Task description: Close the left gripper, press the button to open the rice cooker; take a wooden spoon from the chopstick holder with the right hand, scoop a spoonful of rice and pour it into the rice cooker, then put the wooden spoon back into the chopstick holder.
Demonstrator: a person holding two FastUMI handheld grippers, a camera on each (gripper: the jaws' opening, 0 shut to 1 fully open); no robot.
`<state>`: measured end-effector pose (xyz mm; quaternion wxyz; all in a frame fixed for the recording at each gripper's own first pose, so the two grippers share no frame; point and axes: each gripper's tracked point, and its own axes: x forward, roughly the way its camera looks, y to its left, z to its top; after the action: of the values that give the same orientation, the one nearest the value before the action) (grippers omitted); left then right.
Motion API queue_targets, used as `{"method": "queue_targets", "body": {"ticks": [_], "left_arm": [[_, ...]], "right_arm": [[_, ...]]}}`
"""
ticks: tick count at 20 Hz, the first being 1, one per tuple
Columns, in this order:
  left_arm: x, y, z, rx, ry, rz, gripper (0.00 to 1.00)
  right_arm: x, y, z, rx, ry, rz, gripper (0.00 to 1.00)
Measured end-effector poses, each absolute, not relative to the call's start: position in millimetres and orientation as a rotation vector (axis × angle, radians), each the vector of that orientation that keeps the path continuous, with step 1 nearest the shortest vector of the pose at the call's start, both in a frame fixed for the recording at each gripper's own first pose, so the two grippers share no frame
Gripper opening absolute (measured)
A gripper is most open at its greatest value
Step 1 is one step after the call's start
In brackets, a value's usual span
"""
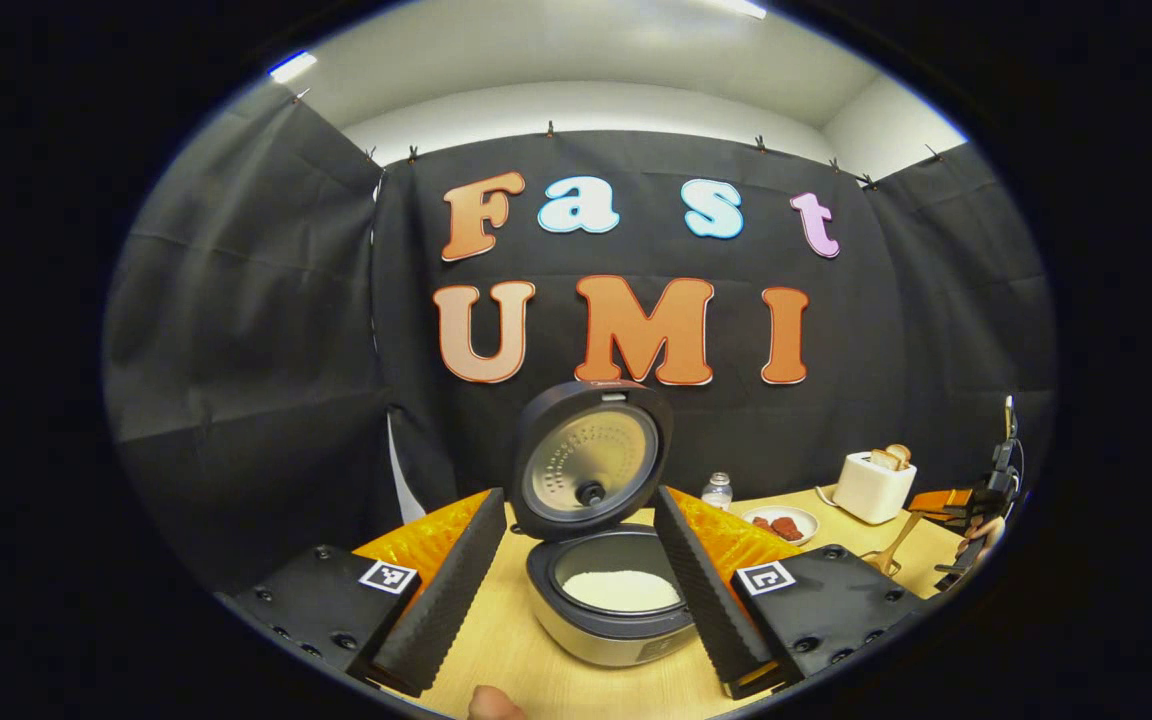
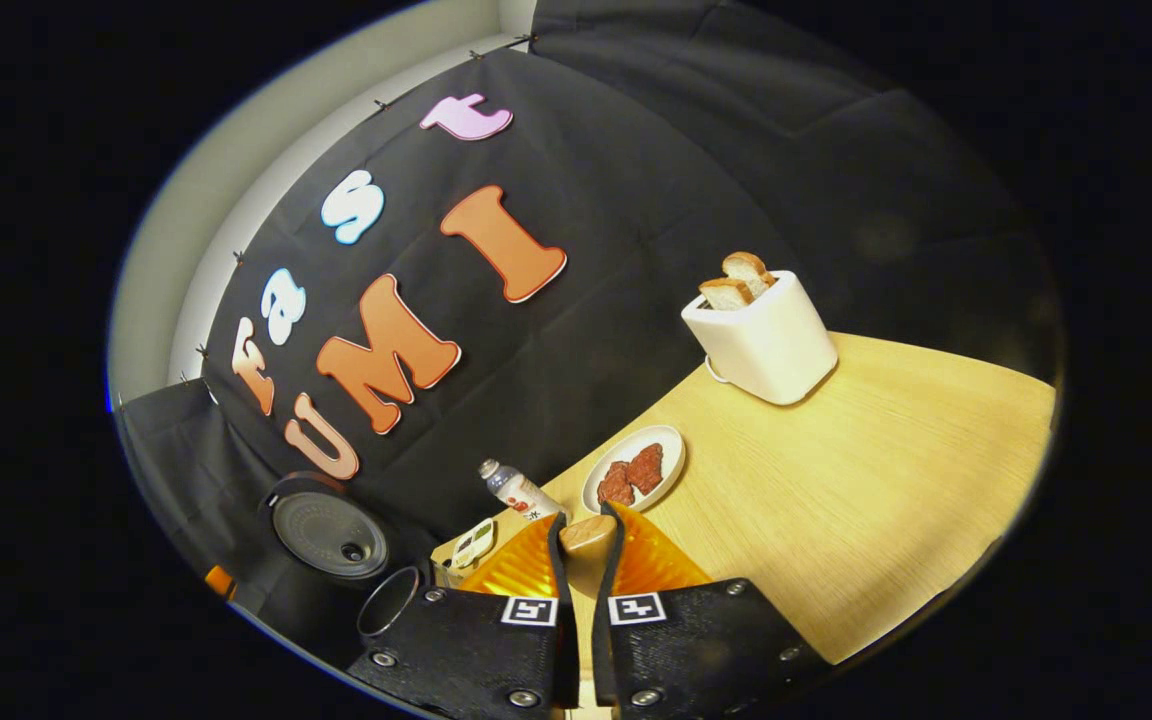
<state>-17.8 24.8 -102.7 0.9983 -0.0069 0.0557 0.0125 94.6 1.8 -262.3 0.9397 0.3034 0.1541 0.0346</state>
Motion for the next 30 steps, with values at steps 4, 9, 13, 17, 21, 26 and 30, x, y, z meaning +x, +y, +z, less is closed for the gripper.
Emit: {"method": "queue_targets", "body": {"ticks": [4,9,13,17,21,26,30], "left_arm": [[-17.7,37.6,-100.3,-0.007,0.096,0.044,1.0],[-21.9,40.7,-103.9,-0.014,0.097,0.022,1.0],[-26.7,46.5,-100.4,-0.012,0.094,0.006,1.0],[-37.4,49.1,-102.2,-0.045,0.089,-0.017,1.0],[-47.6,55.6,-105.5,-0.047,0.092,-0.029,1.0],[-56.7,61.5,-112.0,-0.041,0.099,-0.032,1.0],[-59.5,79.6,-110.2,-0.054,0.084,0.01,1.0]], "right_arm": [[77.8,12.9,-203.4,0.52,0.206,0.094,0.05],[39.1,66.4,-162.6,0.457,0.169,0.181,0.05],[10.2,119.8,-168.3,0.367,0.201,0.256,0.05],[-3.8,142.1,-204.4,0.285,0.261,0.252,0.04],[-20.1,151.1,-243.6,0.218,0.306,0.223,0.04],[-32.2,153.7,-280.7,0.15,0.341,0.153,0.04],[-46.7,160.6,-290.6,0.159,0.378,0.142,0.05]]}}
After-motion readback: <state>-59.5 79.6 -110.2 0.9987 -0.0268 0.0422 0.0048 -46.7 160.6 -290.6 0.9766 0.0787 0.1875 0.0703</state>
